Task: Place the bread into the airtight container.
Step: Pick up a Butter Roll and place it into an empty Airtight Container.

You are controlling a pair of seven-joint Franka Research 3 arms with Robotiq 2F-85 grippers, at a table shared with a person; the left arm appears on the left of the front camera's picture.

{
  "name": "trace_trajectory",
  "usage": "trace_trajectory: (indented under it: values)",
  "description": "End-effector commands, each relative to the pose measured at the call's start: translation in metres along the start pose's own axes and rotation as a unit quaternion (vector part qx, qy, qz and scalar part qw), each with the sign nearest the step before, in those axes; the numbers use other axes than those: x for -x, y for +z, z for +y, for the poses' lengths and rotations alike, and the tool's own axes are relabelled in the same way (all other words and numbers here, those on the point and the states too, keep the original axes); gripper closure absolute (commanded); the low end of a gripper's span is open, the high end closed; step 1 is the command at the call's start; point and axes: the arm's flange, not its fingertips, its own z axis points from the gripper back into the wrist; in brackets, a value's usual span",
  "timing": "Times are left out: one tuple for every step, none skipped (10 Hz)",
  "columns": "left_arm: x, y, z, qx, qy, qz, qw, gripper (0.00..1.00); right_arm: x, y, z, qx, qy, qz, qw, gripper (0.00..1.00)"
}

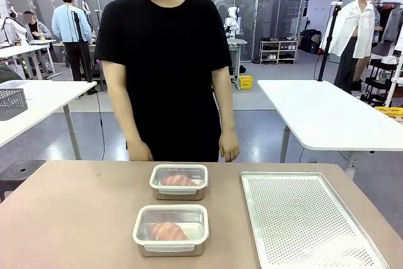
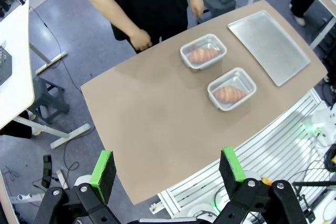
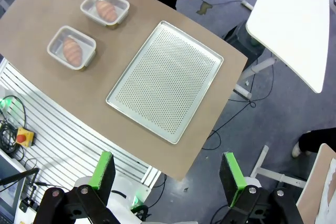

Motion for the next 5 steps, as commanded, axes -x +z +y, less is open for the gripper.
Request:
trace_trajectory:
  values:
    - [-0.0011,0.0008,-0.0002,-0.001,0.0,0.0,1.0,0.0,0.0013,-0.0011,-0.0006,-0.001,0.0,0.003,1.0,0.0]
    - [-0.0011,0.0008,-0.0002,-0.001,0.0,0.0,1.0,0.0,0.0013,-0.0011,-0.0006,-0.001,0.0,0.003,1.0,0.0]
    - [-0.0011,0.0008,-0.0002,-0.001,0.0,0.0,1.0,0.0,0.0013,-0.0011,-0.0006,-0.001,0.0,0.003,1.0,0.0]
    - [-0.0011,0.0008,-0.0002,-0.001,0.0,0.0,1.0,0.0,0.0013,-0.0011,-0.0006,-0.001,0.0,0.003,1.0,0.0]
    - [-0.0011,0.0008,-0.0002,-0.001,0.0,0.0,1.0,0.0,0.0013,-0.0011,-0.0006,-0.001,0.0,0.003,1.0,0.0]
